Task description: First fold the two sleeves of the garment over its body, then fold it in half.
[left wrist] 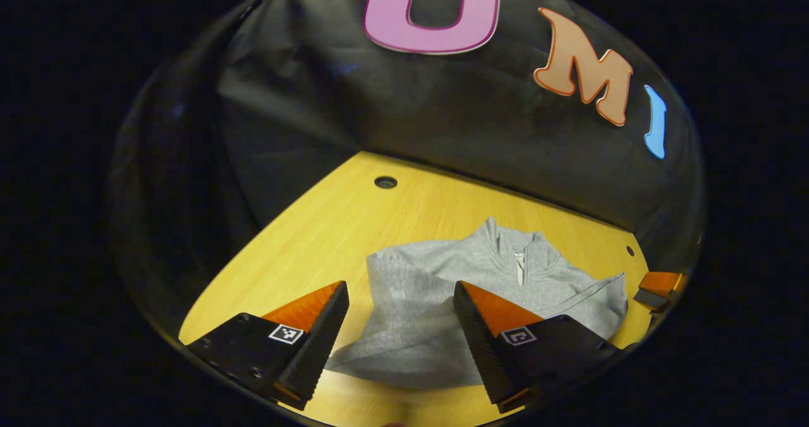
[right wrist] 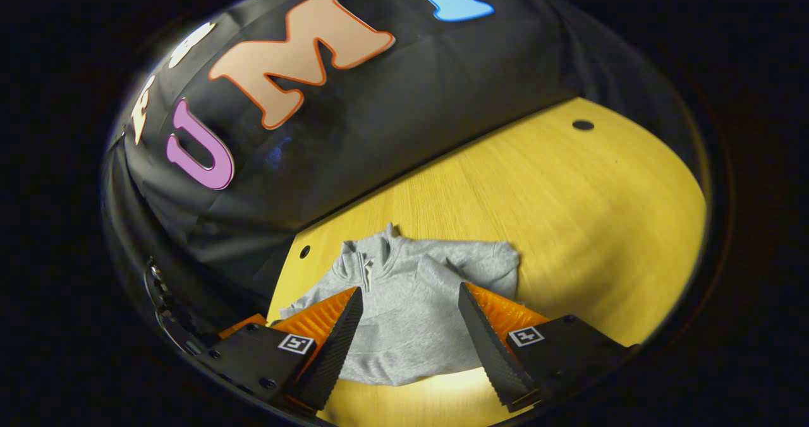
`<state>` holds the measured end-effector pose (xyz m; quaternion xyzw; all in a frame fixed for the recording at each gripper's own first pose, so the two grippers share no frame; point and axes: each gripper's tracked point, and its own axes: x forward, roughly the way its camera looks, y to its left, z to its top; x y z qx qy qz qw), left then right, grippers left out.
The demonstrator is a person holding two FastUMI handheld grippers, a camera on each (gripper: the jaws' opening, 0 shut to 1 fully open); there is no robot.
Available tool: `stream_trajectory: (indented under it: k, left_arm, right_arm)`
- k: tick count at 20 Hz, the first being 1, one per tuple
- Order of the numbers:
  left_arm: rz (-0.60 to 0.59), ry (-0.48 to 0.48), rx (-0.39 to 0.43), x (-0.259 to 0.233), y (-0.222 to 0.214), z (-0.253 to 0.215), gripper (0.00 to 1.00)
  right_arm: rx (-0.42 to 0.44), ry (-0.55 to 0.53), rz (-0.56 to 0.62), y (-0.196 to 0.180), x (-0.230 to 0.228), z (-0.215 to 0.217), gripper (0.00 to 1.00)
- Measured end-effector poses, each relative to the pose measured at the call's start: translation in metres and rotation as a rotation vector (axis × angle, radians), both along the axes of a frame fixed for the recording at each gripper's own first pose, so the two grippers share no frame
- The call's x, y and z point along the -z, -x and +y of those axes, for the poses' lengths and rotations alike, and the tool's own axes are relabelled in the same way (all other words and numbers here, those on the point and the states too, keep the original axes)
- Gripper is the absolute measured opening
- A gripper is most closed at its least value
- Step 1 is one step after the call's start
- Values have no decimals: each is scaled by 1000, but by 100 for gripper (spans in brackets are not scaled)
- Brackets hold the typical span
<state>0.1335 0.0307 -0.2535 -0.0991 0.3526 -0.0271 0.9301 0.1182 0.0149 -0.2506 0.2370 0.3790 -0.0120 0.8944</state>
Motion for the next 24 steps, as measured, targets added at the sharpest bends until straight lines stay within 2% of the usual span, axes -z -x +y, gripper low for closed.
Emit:
stream_trajectory:
  k: [4,10,13,17,18,24]
  left_arm:
    - [-140,-91,24,-46,0,4,96]
    - [-338,-200,36,-110,15,12,95]
    - [-409,-228,21,-139,21,19,96]
    - [-485,-233,17,-172,25,17,96]
    - [-499,-236,19,-178,26,16,96]
    - [-513,-236,35,-186,32,13,96]
  right_arm:
    - [-41,202,-205,1,-52,-11,95]
    - [-110,500,-513,24,-137,-15,96]
    - [-142,505,-555,35,-155,-3,96]
    - [-98,466,-576,37,-175,-5,95]
    - [-90,463,-588,36,-181,-6,92]
    - [-71,474,-585,36,-179,-14,95]
